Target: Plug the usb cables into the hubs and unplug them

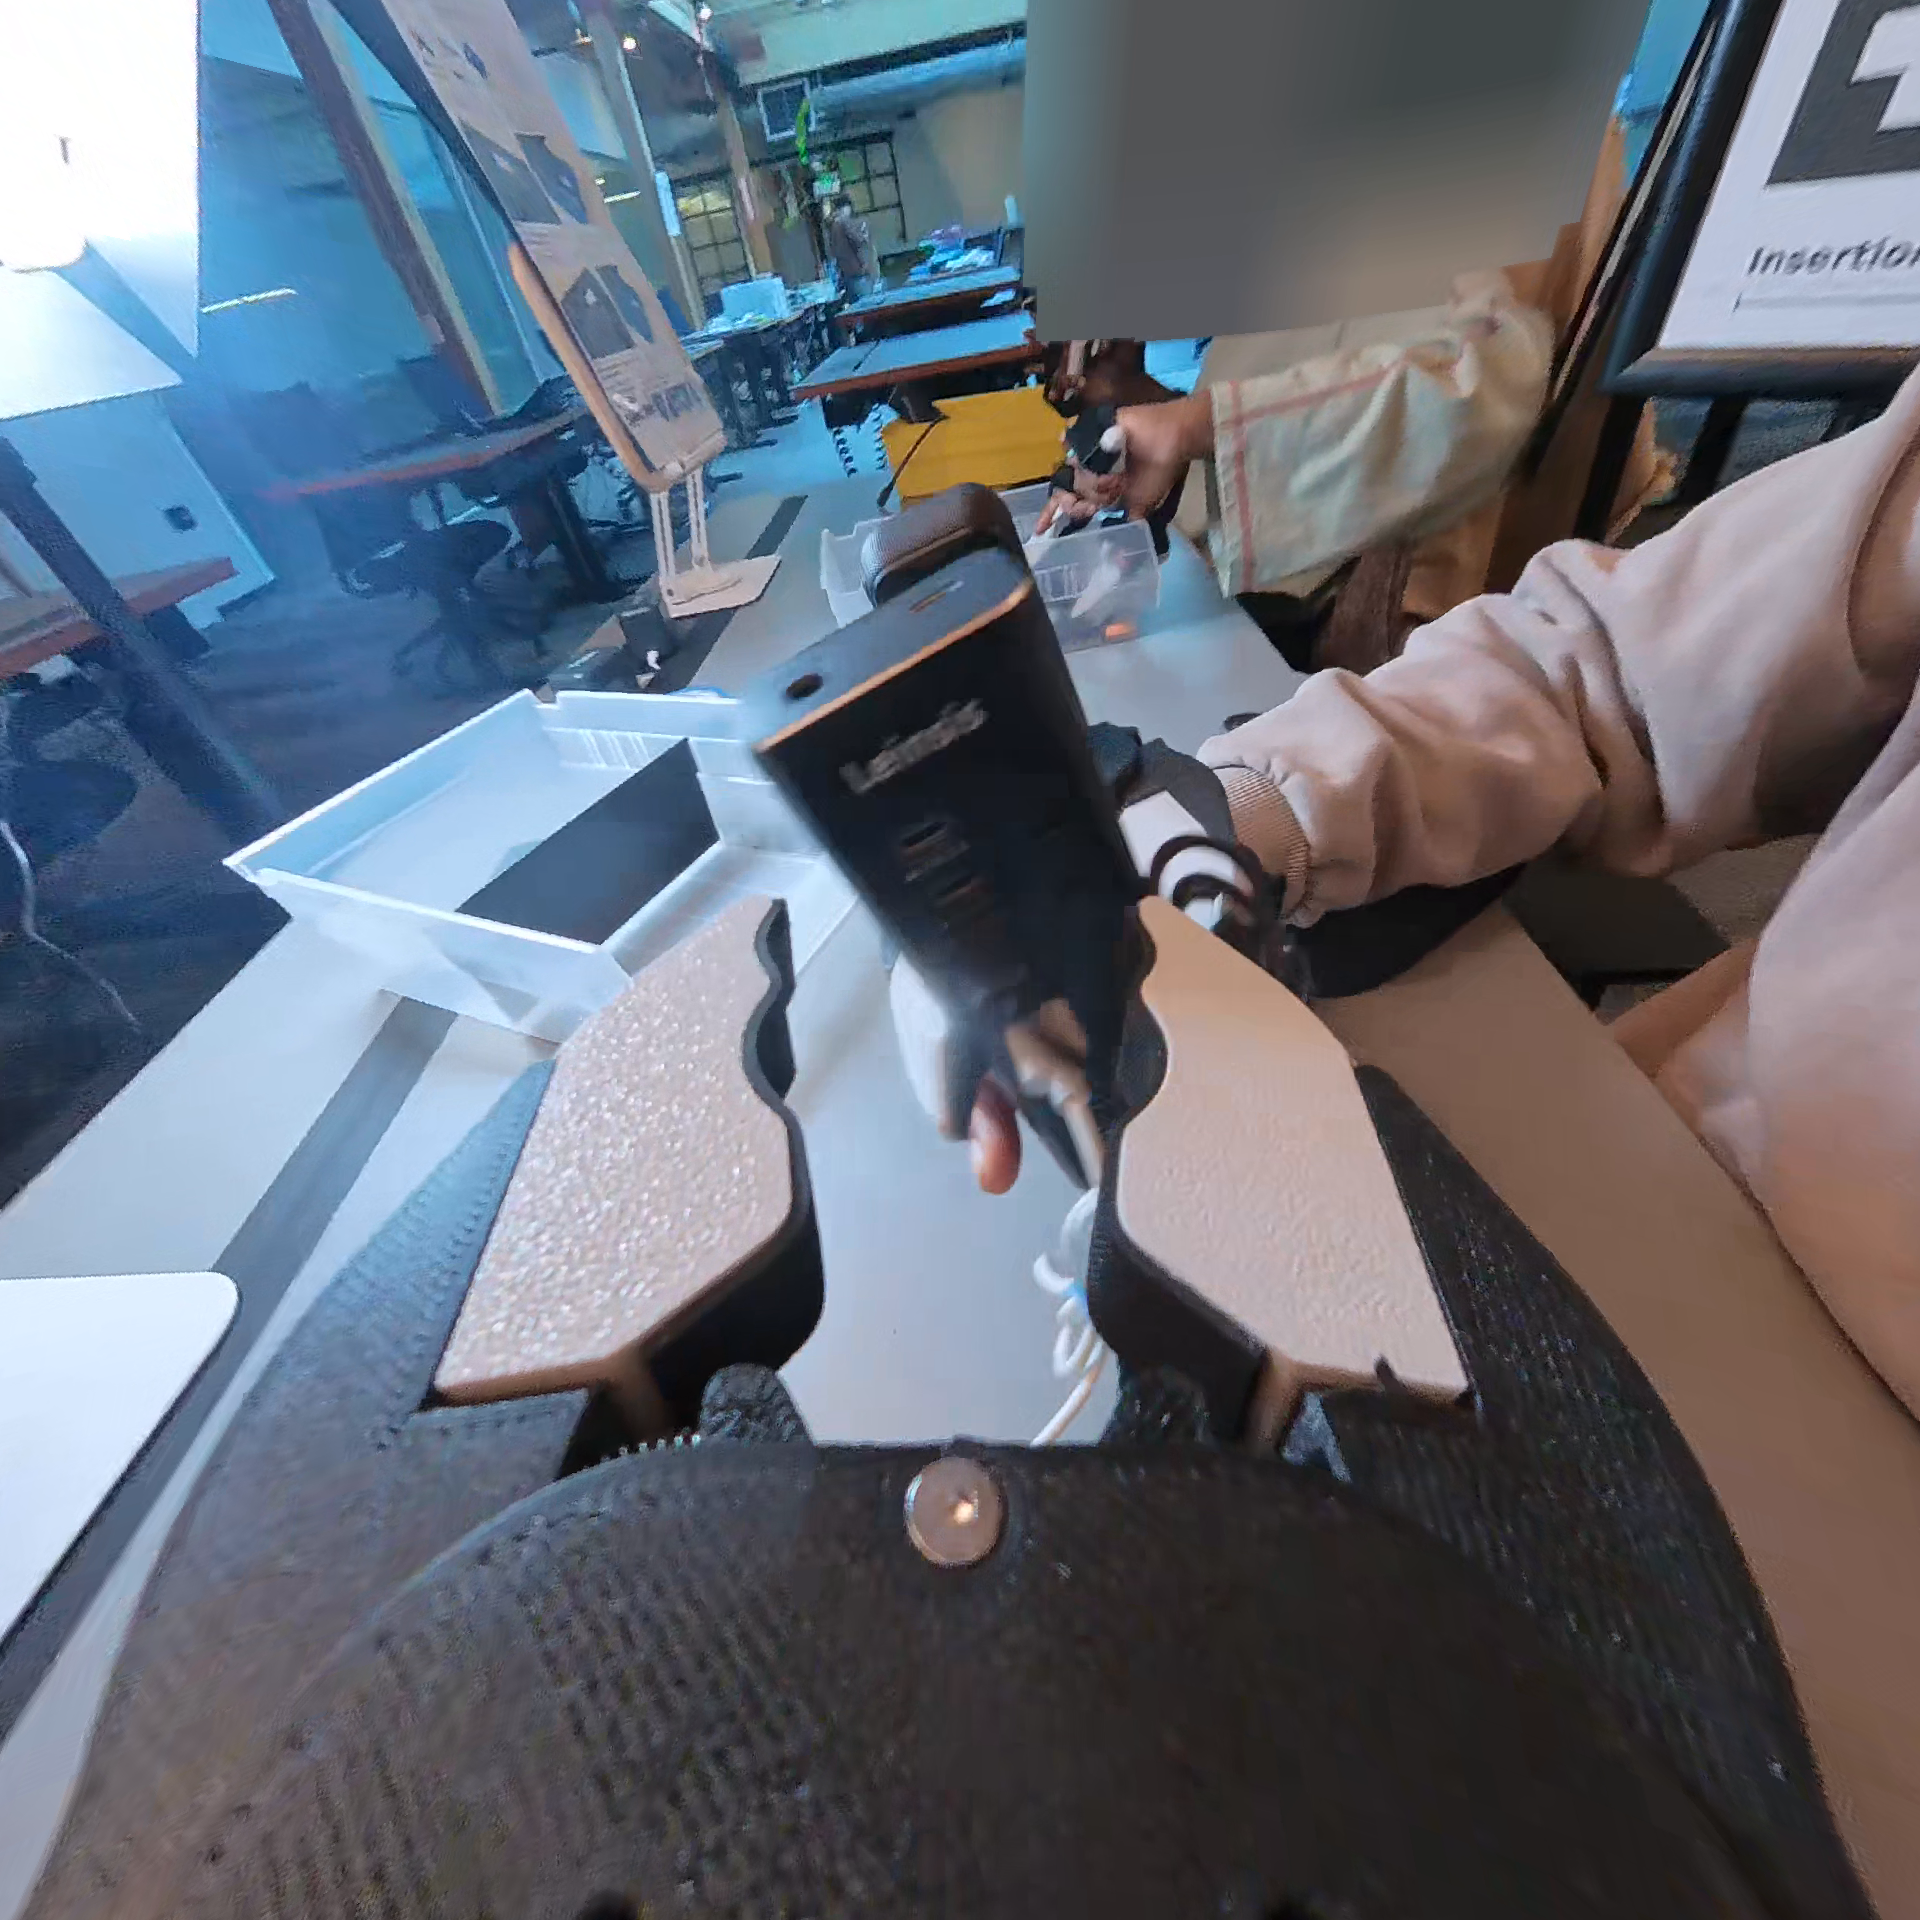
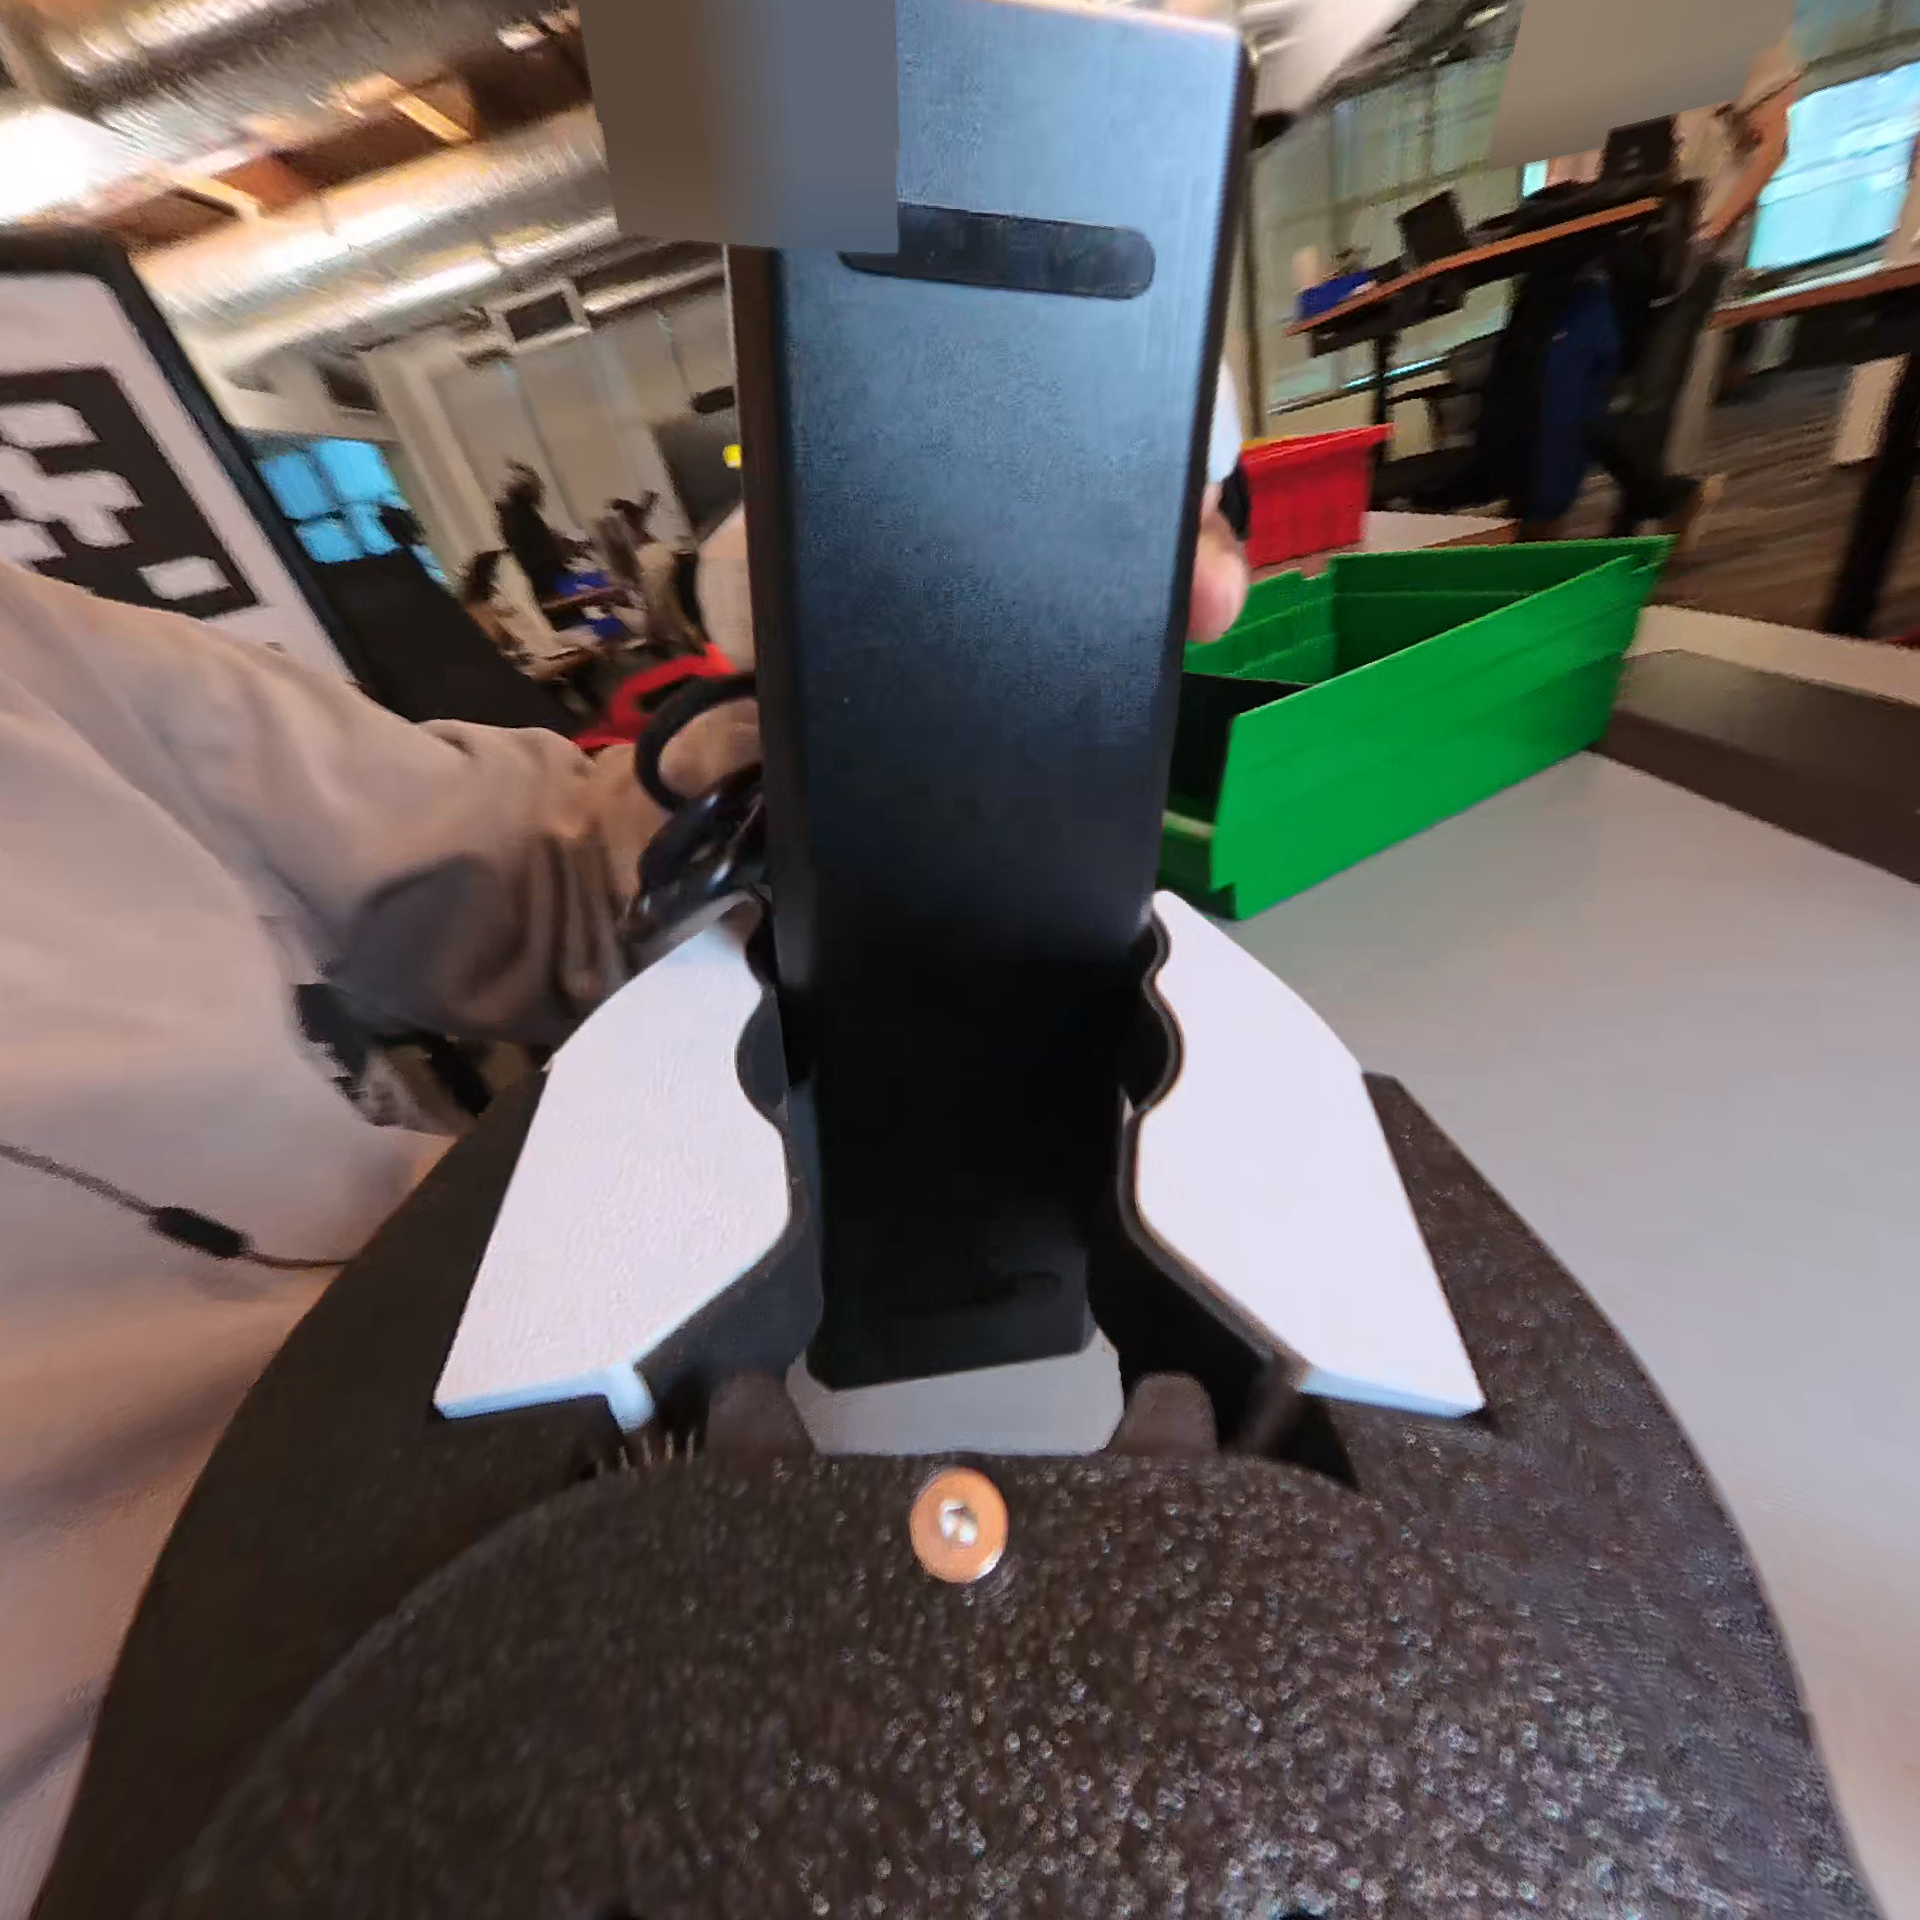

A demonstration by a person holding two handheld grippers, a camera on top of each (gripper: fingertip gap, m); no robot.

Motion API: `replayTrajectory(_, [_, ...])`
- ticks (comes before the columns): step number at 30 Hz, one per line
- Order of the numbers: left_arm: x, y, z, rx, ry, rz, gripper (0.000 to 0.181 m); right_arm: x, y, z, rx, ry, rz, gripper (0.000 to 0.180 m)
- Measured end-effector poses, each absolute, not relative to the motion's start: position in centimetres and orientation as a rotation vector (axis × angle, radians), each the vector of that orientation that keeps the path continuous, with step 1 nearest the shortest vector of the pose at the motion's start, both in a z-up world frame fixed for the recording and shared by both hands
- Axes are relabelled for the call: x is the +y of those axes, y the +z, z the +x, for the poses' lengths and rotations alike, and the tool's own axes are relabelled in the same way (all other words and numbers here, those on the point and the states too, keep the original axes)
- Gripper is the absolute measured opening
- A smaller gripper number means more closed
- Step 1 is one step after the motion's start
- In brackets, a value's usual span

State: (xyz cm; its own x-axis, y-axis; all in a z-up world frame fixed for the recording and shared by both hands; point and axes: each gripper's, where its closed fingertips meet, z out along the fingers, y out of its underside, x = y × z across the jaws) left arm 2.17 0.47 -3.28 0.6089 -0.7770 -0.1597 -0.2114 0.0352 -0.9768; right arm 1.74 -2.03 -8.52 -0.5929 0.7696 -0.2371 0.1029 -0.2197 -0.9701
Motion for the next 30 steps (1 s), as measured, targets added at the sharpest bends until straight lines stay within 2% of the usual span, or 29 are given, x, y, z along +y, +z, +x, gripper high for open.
replayTrajectory(5, [-1.2, -3.7, 0.4, 0.796, -0.965, -1.422, 0.057, -4.9, -7.4, 4.1, -1.661, 2.171, -0.929, 0.063])
replayTrajectory(9, [-2.9, -1.5, 1.4, 0.796, -1.160, -1.244, 0.056, -8.2, -7.2, 5.7, -1.796, 2.379, -0.845, 0.064])
replayTrajectory(11, [-4.4, -1.4, 3.7, 0.939, -1.144, -1.222, 0.052, -9.1, -7.7, 5.7, -1.842, 2.412, -0.860, 0.064])
replayTrajectory(12, [-4.3, -1.7, 4.7, 0.987, -1.087, -1.245, 0.044, -9.3, -7.9, 5.8, -1.857, 2.436, -0.865, 0.064])
replayTrajectory(17, [-3.2, -0.1, 5.6, 0.944, -0.996, -1.331, 0.038, -8.3, -6.4, 6.2, -1.794, 2.485, -0.842, 0.063])
replayTrajectory(19, [-2.5, 0.9, 5.0, 0.904, -0.862, -1.358, 0.029, -5.9, -5.9, 4.7, -1.685, 2.286, -0.927, 0.058])
replayTrajectory(20, [-2.0, 1.6, 4.6, 0.867, -0.802, -1.373, 0.029, -4.4, -5.9, 4.1, -1.652, 2.139, -0.953, 0.052])
replayTrajectory(26, [1.2, 5.2, 2.7, 0.652, -0.684, -1.435, 0.028, 1.6, -5.8, 0.4, -1.597, 1.317, -0.978, 0.046])
replayTrajectory(28, [2.1, 6.5, 2.7, 0.609, -0.691, -1.435, 0.029, 1.6, -5.0, -0.9, -1.633, 1.208, -0.903, 0.044])
replayTrajectory(30, [2.4, 8.3, 2.0, 0.573, -0.634, -1.400, 0.029, 1.9, -3.6, -1.7, -1.636, 1.210, -0.852, 0.031])
